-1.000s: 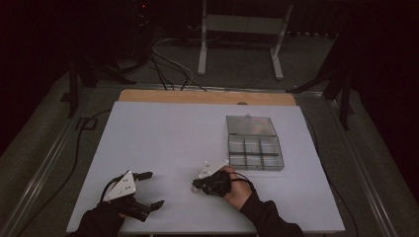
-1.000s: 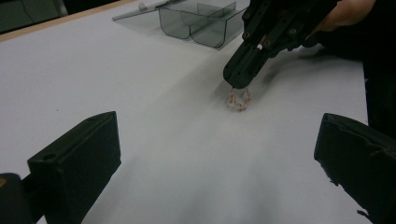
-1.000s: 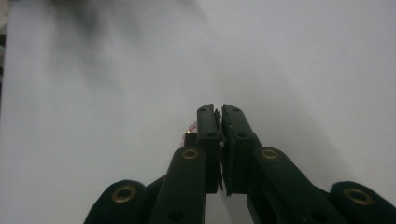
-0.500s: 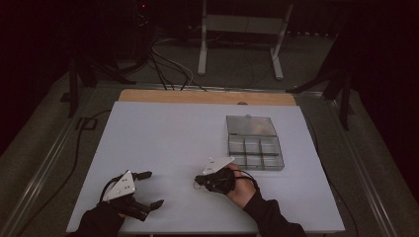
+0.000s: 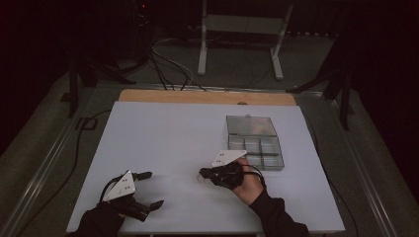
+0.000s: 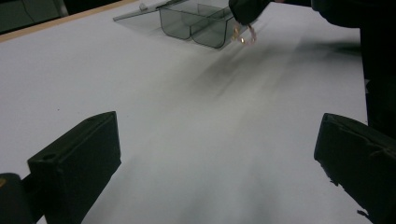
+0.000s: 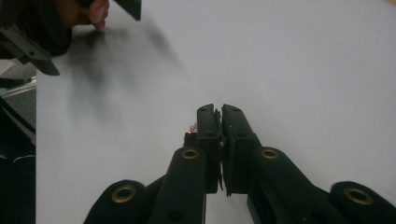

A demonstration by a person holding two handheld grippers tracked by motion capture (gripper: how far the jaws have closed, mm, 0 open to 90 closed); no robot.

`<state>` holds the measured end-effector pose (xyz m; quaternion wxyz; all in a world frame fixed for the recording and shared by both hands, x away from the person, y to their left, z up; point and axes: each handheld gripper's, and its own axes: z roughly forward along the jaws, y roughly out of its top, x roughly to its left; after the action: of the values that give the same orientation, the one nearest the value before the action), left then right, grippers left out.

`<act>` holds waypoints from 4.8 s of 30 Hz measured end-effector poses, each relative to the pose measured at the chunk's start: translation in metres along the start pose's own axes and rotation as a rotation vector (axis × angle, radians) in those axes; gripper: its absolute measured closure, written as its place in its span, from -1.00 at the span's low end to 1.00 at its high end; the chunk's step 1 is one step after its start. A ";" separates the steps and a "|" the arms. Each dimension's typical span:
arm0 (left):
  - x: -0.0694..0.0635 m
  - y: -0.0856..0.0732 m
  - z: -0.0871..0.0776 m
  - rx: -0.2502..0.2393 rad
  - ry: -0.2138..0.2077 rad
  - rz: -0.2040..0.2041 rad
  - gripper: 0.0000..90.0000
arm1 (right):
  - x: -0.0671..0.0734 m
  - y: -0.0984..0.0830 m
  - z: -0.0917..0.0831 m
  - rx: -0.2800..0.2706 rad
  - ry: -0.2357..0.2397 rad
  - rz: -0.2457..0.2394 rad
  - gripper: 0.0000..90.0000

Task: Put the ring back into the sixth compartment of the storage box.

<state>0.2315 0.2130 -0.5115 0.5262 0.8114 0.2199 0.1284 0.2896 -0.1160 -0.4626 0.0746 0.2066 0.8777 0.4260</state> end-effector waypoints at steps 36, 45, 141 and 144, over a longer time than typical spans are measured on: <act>0.000 0.000 0.001 0.008 0.004 0.000 -0.97 | -0.054 -0.007 -0.089 -0.131 -0.235 0.130 0.93; 0.000 0.000 0.001 0.009 0.005 0.000 -0.97 | -0.064 -0.019 -0.103 -0.136 -0.286 0.167 0.93; -0.001 0.000 0.002 0.016 0.015 0.012 -0.97 | -0.116 -0.100 -0.119 0.066 -0.459 0.475 0.91; -0.001 0.000 0.002 0.013 0.014 0.009 -0.97 | -0.117 -0.100 -0.121 0.039 -0.450 0.493 0.60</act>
<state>0.2319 0.2109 -0.5125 0.5189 0.8147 0.2208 0.1352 0.3280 -0.3080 -0.4702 0.1574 0.5029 0.7709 0.3579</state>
